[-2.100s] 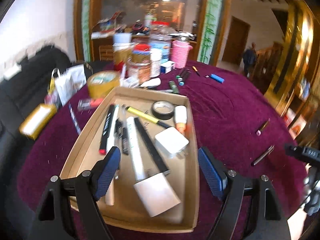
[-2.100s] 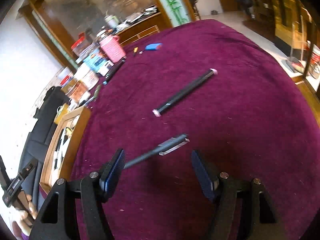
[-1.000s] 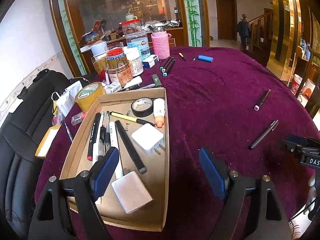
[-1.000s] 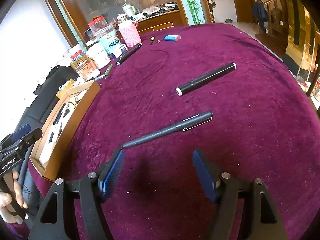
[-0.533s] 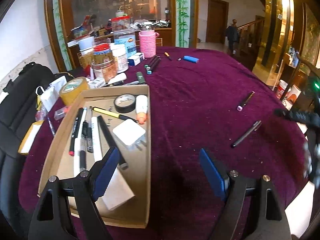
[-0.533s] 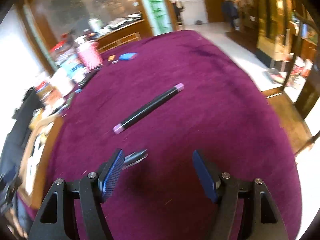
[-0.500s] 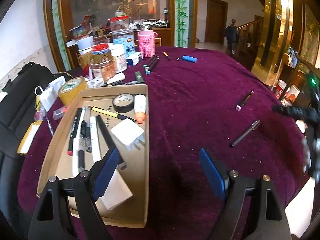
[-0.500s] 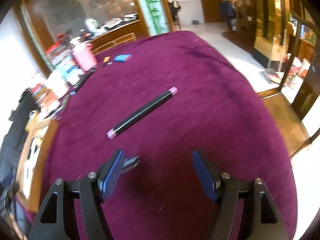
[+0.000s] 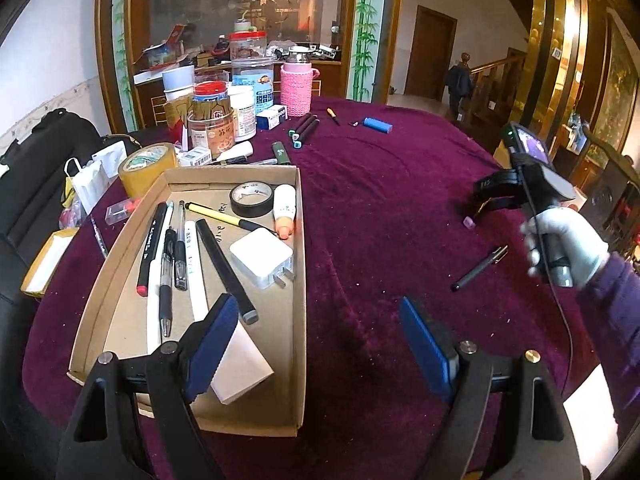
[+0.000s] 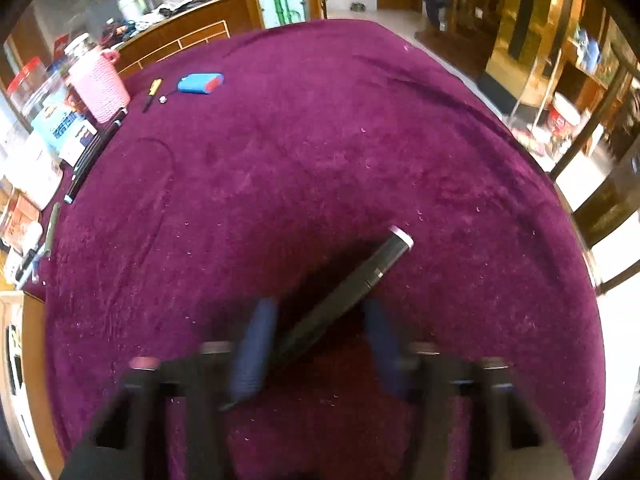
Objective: Organize rigid objects
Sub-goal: 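Grasp the black marker with the pink cap with the right tool, then grasp the black pen with the silver clip with the left tool, then carry the black pen and black marker over the tray and release both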
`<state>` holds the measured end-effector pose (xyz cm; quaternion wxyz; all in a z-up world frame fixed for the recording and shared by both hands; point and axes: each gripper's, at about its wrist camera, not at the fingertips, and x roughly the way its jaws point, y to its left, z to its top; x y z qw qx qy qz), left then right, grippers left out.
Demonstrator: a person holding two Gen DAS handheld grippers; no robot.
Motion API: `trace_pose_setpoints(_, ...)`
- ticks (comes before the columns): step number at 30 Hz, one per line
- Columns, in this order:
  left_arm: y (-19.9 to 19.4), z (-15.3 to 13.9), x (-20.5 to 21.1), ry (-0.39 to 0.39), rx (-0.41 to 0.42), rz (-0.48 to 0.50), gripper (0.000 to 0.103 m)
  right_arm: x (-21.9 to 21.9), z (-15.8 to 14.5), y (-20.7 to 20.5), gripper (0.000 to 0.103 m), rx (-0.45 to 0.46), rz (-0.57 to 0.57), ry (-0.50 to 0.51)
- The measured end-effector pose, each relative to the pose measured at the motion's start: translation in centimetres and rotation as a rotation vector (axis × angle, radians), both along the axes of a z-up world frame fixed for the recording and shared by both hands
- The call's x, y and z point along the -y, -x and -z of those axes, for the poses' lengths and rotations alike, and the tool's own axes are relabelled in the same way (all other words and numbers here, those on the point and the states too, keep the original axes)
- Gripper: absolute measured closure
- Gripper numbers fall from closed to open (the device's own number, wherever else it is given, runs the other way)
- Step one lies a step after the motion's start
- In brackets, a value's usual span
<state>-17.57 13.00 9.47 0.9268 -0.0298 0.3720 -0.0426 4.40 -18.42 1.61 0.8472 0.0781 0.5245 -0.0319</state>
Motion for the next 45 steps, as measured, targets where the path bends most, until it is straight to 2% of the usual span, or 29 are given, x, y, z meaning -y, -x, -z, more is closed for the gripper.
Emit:
trace_pose_setpoints(2,0.1,-0.2,0.1,0.022,0.007,0.026,0.021,-0.2,-0.2,0.5,0.087,0.005,-0.018,-0.008)
trace_pose_setpoints(6,-0.1,-0.3,1.4,0.041,0.012,0.101,0.021,0.8,-0.3,2.3,0.087,0.005,-0.053,-0.029)
trace_pose_setpoints(11,-1.5,0.5,4.8,0.035,-0.026,0.224,0.021,3.5,-0.2,6.3,0.087,-0.001,-0.083,-0.018)
trace_pose_setpoints(15,-3.3,1.3,9.0,-0.009,-0.042,0.333,0.021,5.8,-0.1,10.1,0.087,-0.003,-0.090,-0.054)
trace_pose_setpoints(19,-5.7,2.7,14.6,-0.110,-0.038,0.462,0.021,6.9,0.0,13.1,0.087,0.002,-0.092,-0.102)
trace_pose_setpoints(22,-7.8,4.5,18.2,-0.170,-0.083,0.540,0.022,7.2,0.1,14.6,0.087,0.010,-0.099,-0.129)
trace_pose_setpoints(27,-9.8,7.3,21.7,-0.295,-0.126,0.579,0.022,7.7,0.2,15.4,0.086,0.030,-0.103,-0.166)
trace_pose_setpoints(29,-10.1,7.5,21.8,-0.278,-0.125,0.584,0.023,7.7,0.2,15.3,0.086,0.033,-0.106,-0.169)
trace_pose_setpoints(30,-10.3,7.5,21.8,-0.261,-0.141,0.588,0.029,7.7,0.2,15.4,0.086,0.035,-0.108,-0.167)
trace_pose_setpoints(31,-10.4,7.4,21.6,-0.215,-0.171,0.602,0.051,7.7,0.2,15.4,0.086,0.037,-0.109,-0.166)
trace_pose_setpoints(32,-10.3,7.3,21.6,-0.163,-0.198,0.618,0.061,7.6,0.2,15.4,0.086,0.040,-0.110,-0.164)
trace_pose_setpoints(33,-10.1,7.1,21.4,-0.181,-0.190,0.603,0.084,7.6,0.2,15.5,0.086,0.043,-0.111,-0.163)
trace_pose_setpoints(34,-9.7,7.0,21.5,-0.206,-0.182,0.607,0.092,7.7,0.3,15.5,0.086,0.045,-0.111,-0.164)
trace_pose_setpoints(39,-8.9,7.0,21.3,-0.186,-0.195,0.610,0.094,7.7,0.3,15.5,0.086,0.047,-0.110,-0.162)
trace_pose_setpoints(42,-9.4,7.0,21.4,-0.162,-0.189,0.603,0.089,7.4,0.2,15.2,0.086,0.044,-0.107,-0.144)
trace_pose_setpoints(45,-9.6,7.2,21.3,-0.132,-0.184,0.586,0.088,7.0,0.1,14.9,0.086,0.052,-0.108,-0.123)
